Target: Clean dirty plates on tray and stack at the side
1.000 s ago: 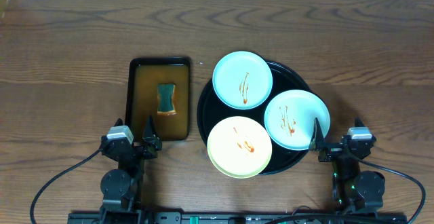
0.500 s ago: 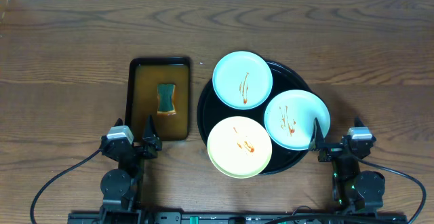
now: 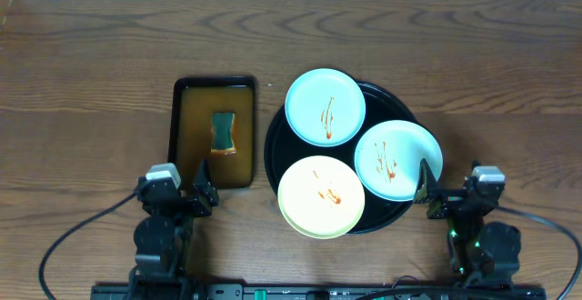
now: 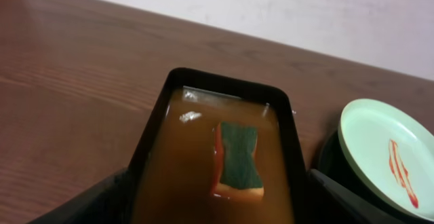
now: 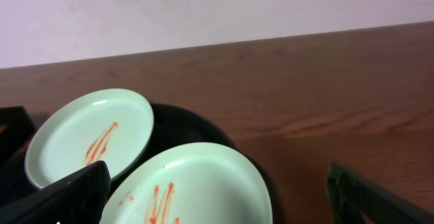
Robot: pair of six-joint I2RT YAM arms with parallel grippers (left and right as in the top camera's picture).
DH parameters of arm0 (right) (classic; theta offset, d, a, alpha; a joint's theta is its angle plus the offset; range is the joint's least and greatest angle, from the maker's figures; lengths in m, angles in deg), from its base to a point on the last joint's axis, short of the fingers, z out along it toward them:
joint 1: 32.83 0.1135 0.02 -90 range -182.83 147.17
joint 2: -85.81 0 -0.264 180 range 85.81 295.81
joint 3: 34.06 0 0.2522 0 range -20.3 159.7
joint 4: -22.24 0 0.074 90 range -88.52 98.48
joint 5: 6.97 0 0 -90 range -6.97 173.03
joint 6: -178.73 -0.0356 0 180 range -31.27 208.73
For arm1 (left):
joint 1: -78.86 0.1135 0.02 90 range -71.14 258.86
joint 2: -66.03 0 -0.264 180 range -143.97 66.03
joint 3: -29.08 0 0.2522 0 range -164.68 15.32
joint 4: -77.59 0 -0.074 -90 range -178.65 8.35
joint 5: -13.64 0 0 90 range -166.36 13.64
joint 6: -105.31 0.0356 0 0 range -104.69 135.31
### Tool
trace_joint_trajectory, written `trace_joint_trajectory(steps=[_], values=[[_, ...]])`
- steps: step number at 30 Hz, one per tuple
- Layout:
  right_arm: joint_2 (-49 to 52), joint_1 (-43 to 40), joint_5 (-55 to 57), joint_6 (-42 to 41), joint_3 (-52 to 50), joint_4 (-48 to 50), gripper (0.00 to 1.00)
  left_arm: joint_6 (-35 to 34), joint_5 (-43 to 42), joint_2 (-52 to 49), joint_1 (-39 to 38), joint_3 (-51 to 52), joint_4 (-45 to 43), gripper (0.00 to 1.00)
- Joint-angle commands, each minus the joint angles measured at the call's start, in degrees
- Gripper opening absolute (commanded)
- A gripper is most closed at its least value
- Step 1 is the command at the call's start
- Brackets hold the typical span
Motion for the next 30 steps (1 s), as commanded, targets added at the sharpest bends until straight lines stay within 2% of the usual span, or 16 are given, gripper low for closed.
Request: trace_joint_trajectory(steps=[1, 10, 17, 23, 30], values=[[6.47, 0.20, -2.93, -1.51, 6.75, -2.43, 0.99, -0.83, 0.24, -6.45, 0.35, -5.62, 0.37, 0.79], [31.61, 0.28, -10.51, -1.44, 25.49, -16.04, 0.99, -0.81, 0.22, -27.71, 0.35, -20.46, 7.93, 0.79], [48.89, 3.52, -11.52, -0.42, 38.38, -31.93, 0.99, -0.81, 0.22, -40.89, 0.35, -31.71, 20.37, 0.79], [55.65, 4.00, -11.96, -1.55, 39.41, -30.64, 0.99, -0.81, 0.24, -44.94, 0.35, -32.94, 21.55, 0.79], [57.86, 4.00, -10.78, 1.51, 39.39, -29.59, 0.99, -0.83, 0.22, -45.57, 0.35, -32.94, 21.55, 0.79]])
